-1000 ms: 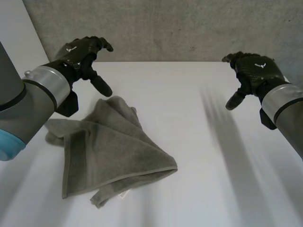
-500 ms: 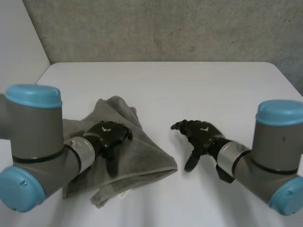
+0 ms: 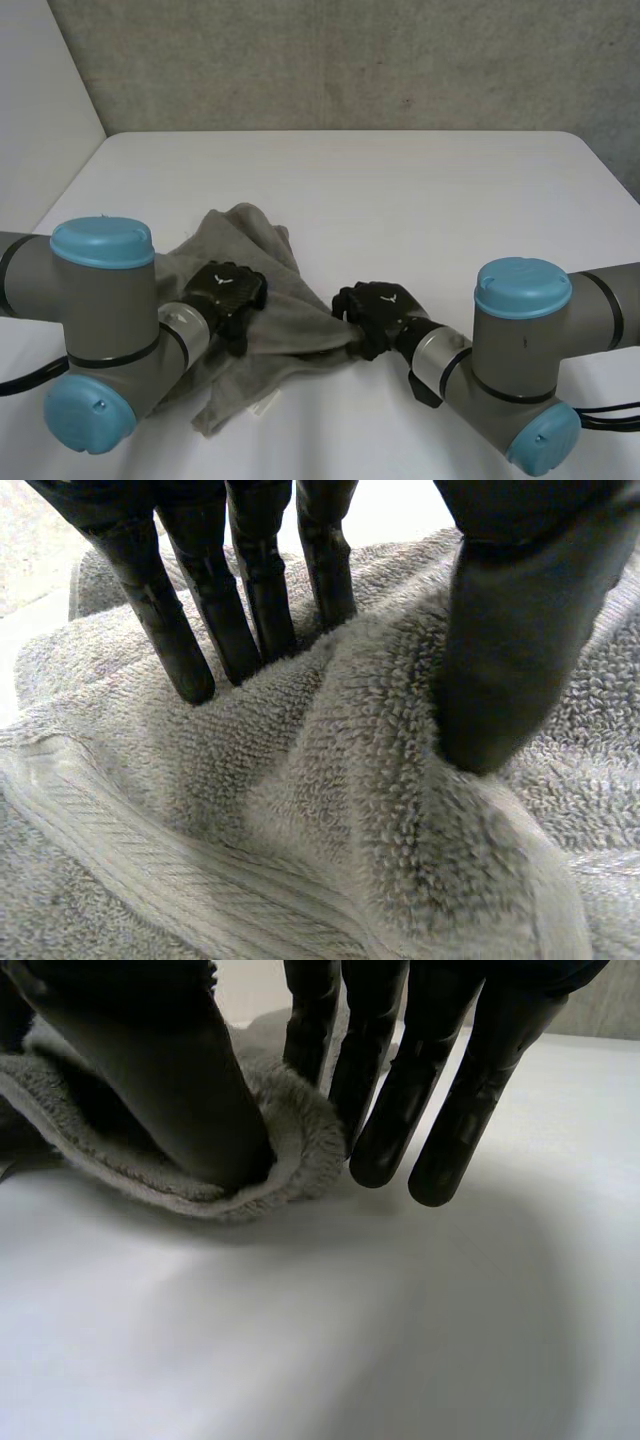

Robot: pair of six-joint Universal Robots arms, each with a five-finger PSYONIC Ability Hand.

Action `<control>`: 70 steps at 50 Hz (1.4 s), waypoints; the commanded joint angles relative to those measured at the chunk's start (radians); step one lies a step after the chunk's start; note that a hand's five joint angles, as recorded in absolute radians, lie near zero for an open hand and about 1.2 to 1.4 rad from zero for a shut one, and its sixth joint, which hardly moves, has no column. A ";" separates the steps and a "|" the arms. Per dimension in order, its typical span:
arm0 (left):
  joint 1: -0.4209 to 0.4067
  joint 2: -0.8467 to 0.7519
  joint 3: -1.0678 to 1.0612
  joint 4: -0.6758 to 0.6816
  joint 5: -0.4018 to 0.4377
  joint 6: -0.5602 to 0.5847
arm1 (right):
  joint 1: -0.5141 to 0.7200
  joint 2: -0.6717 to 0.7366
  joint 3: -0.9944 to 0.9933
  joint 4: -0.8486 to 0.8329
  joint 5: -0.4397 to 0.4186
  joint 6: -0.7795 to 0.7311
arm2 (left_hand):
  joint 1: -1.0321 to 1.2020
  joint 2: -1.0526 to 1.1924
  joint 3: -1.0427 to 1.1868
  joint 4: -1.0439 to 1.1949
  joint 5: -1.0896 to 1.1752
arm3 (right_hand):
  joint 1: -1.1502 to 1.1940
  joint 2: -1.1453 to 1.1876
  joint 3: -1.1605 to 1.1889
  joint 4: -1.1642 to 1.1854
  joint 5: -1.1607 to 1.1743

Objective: Fold the towel.

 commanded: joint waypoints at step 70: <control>0.106 -0.007 -0.057 0.110 0.322 0.246 | -0.107 -0.080 -0.030 0.248 -0.110 -0.693 | 0.644 0.618 0.631 0.621 0.642 | -0.800 -0.787 -0.783 -0.788 -0.798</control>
